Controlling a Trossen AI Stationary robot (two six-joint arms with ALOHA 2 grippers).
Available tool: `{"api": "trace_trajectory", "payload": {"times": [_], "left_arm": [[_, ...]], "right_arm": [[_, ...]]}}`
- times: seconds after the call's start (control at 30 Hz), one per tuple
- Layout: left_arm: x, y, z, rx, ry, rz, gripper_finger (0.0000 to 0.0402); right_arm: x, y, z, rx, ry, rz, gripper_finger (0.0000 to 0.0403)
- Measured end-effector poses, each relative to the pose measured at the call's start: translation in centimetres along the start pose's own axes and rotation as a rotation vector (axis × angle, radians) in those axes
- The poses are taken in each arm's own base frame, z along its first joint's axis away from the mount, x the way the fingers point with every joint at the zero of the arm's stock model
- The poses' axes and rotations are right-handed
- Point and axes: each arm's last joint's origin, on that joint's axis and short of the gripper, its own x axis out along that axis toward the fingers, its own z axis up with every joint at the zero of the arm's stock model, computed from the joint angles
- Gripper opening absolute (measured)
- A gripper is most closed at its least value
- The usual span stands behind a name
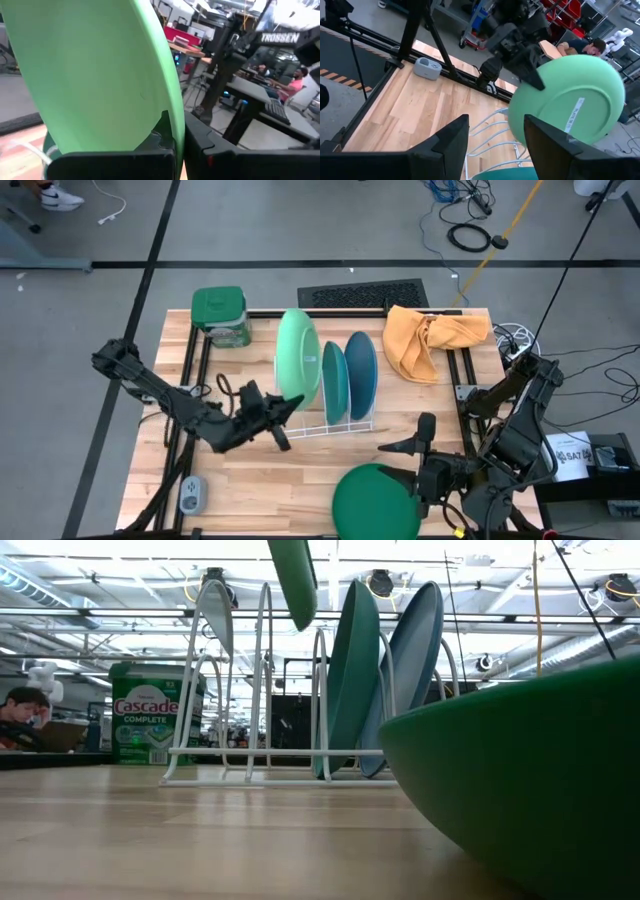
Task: Sort dishes
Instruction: Put the light green plate into the dish rack
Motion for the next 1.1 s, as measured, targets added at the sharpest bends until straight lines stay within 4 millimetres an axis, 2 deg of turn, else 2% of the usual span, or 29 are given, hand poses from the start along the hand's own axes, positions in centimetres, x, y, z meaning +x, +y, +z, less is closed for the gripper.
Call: {"api": "trace_trajectory", "payload": {"times": [0.37,0.97,1.1], "left_arm": [[2.3,-0.5,-3.0,0.051,0.001,0.12,0.0005],[3.5,-0.8,-7.0,0.136,0.043,0.162,0.0027],[3.5,-0.8,-7.3,0.145,0.056,0.156,0.0028]], "right_arm": [[0.0,0.0,0.0,0.003,0.001,0.002,0.0183],[0.0,0.0,0.0,0.001,0.002,0.004,0.0183],[0.0,0.0,0.0,0.001,0.002,0.004,0.0183]]}}
